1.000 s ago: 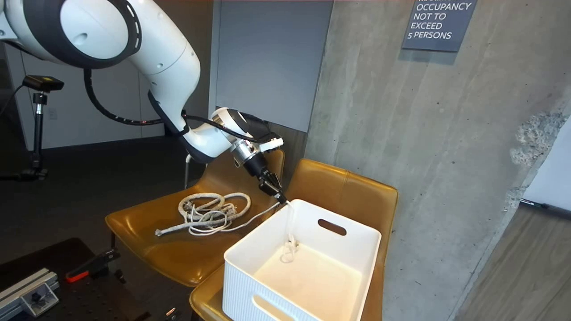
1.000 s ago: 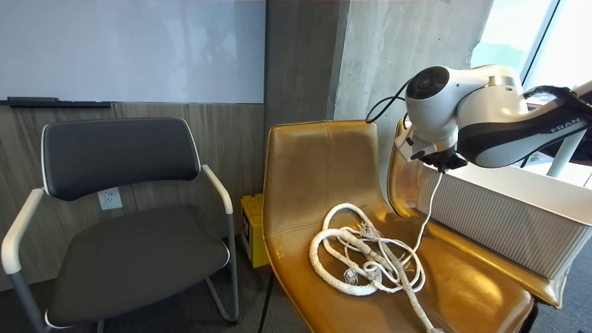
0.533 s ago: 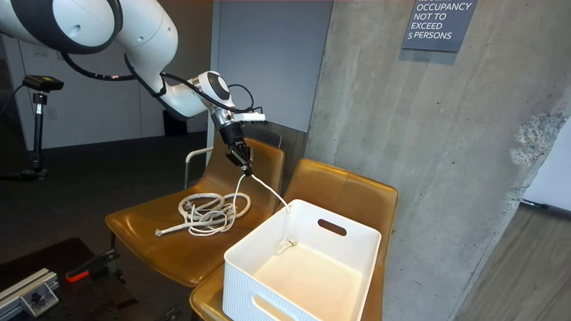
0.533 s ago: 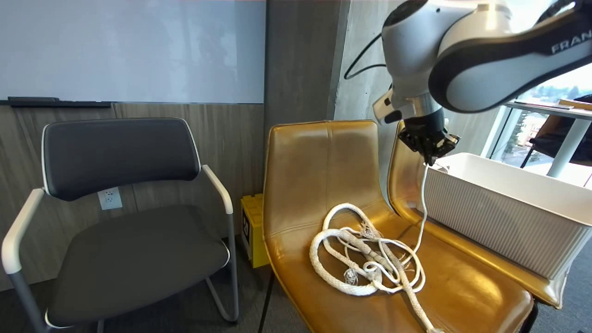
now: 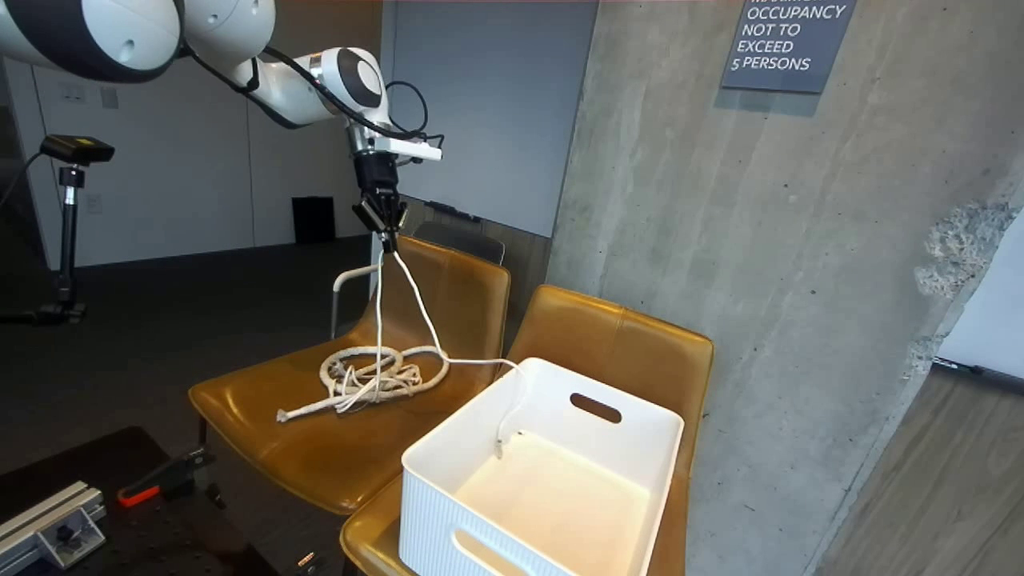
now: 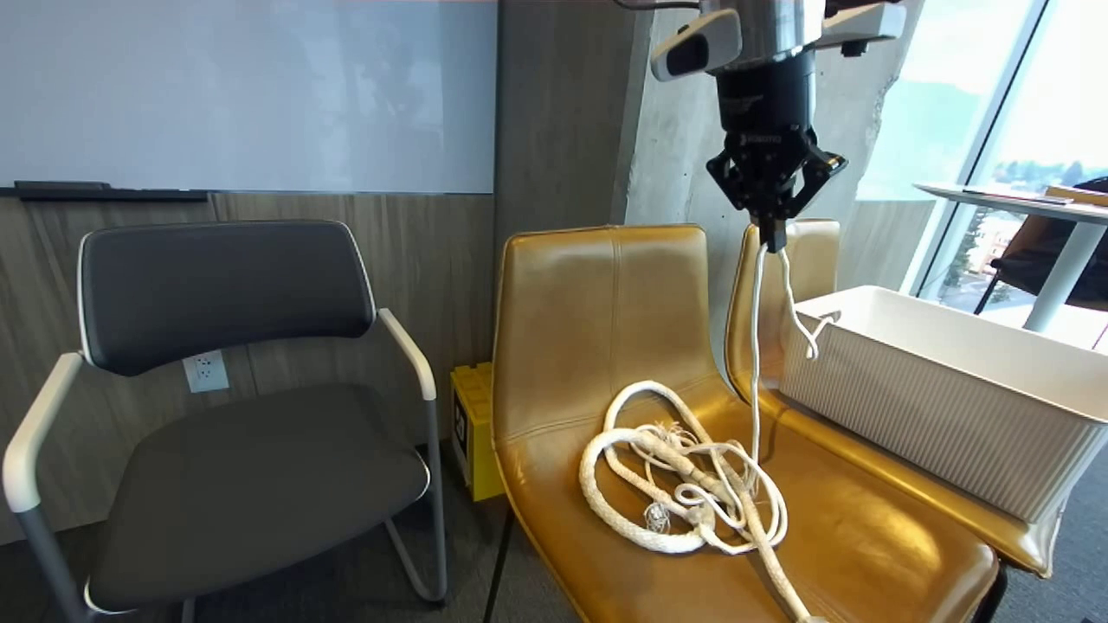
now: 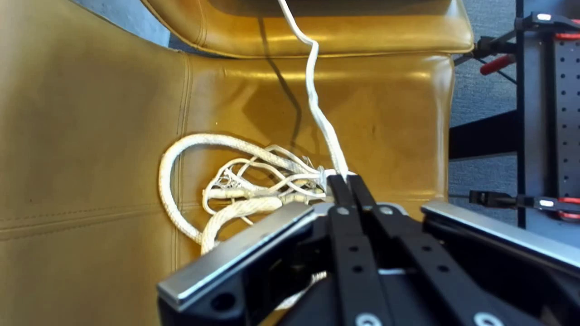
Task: Put the ropes inside the white basket then remove the ropes
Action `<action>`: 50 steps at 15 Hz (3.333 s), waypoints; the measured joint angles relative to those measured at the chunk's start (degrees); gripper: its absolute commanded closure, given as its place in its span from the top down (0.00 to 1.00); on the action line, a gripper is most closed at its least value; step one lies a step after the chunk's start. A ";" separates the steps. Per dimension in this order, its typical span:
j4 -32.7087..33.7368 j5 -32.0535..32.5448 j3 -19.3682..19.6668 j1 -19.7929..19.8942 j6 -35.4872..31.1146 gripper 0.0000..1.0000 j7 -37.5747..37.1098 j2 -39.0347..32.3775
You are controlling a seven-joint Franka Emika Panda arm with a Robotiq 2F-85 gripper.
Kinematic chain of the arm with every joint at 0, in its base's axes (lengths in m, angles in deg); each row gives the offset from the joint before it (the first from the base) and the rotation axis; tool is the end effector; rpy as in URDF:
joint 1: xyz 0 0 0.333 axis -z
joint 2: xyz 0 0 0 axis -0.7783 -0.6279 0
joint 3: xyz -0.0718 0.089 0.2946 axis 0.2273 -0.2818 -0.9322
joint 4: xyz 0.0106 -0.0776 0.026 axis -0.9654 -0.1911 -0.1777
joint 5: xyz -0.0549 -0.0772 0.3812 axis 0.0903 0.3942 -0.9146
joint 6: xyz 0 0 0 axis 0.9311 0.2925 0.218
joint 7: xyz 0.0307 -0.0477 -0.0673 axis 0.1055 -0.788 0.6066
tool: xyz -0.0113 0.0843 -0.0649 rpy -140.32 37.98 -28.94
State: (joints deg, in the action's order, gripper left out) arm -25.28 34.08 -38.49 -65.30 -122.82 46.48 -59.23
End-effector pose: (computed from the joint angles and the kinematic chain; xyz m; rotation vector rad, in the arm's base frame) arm 0.6894 0.2100 0.4086 1.9083 2.0981 -0.4802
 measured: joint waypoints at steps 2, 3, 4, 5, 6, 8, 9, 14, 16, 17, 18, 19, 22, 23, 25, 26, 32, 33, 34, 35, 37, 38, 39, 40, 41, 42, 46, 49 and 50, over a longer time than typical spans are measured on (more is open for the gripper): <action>2.36 -2.51 -0.05 -1.44 1.78 0.01 -1.15 -0.47; 3.51 -3.45 -0.12 -2.28 2.47 0.01 -1.83 -0.81; 4.64 -4.29 -0.19 -3.20 3.04 0.01 -2.58 -1.23; 5.70 -4.95 -0.29 -4.12 3.50 0.01 -3.28 -1.70; 6.82 -5.61 -0.44 -5.09 4.20 0.01 -4.04 -2.20; 8.98 -6.59 -0.78 -7.15 5.14 0.01 -5.73 -3.20; 9.85 -6.75 -0.94 -8.27 5.26 0.01 -6.60 -3.65; 13.97 -6.82 -1.23 -13.17 6.43 0.01 -9.88 -6.60; 15.56 -6.83 -1.26 -14.43 6.92 0.01 -10.51 -7.89; 16.33 -6.83 -1.26 -14.86 7.04 0.01 -10.79 -8.54; 17.01 -6.82 -1.21 -14.98 7.11 0.01 -11.01 -9.23; 17.59 -6.82 -0.94 -14.87 7.16 0.01 -11.12 -9.86; 18.05 -6.78 0.94 -12.03 7.17 0.01 -11.14 -11.21; 18.05 -6.77 1.68 -10.36 7.17 0.01 -11.04 -11.48; 18.07 -6.78 2.87 -6.60 7.17 0.01 -10.60 -11.91; 18.06 -6.80 3.16 -4.68 7.17 0.01 -10.35 -12.06; 18.02 -8.81 2.58 -0.89 7.14 0.34 -10.41 -12.21; 18.00 -9.32 2.26 -0.94 7.04 0.40 -10.61 -12.16; 17.99 -9.80 2.05 -0.94 6.97 0.48 -10.80 -12.03; 17.98 -10.24 1.99 -0.82 6.95 0.55 -10.85 -11.76; 17.87 -11.21 1.97 0.17 6.95 0.70 -10.83 -10.72; 17.68 -11.73 1.97 1.16 6.95 0.77 -10.72 -9.80; 17.41 -12.20 1.96 2.37 6.94 0.85 -10.46 -8.74; 16.92 -12.64 1.97 3.84 6.80 0.92 -10.15 -7.48; 16.18 -13.00 2.01 5.53 6.42 1.00 -9.62 -6.04; 15.18 -13.31 2.04 7.43 6.02 1.00 -8.85 -4.50; 7.40 -13.87 2.12 15.56 2.48 1.00 -3.40 2.34; -0.82 -14.19 2.12 20.59 -1.11 1.00 0.88 7.84; -3.71 -14.21 2.12 22.00 -2.61 1.00 2.06 9.62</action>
State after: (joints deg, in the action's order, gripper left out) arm -28.98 19.87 -36.37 -43.31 -125.42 48.54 -49.61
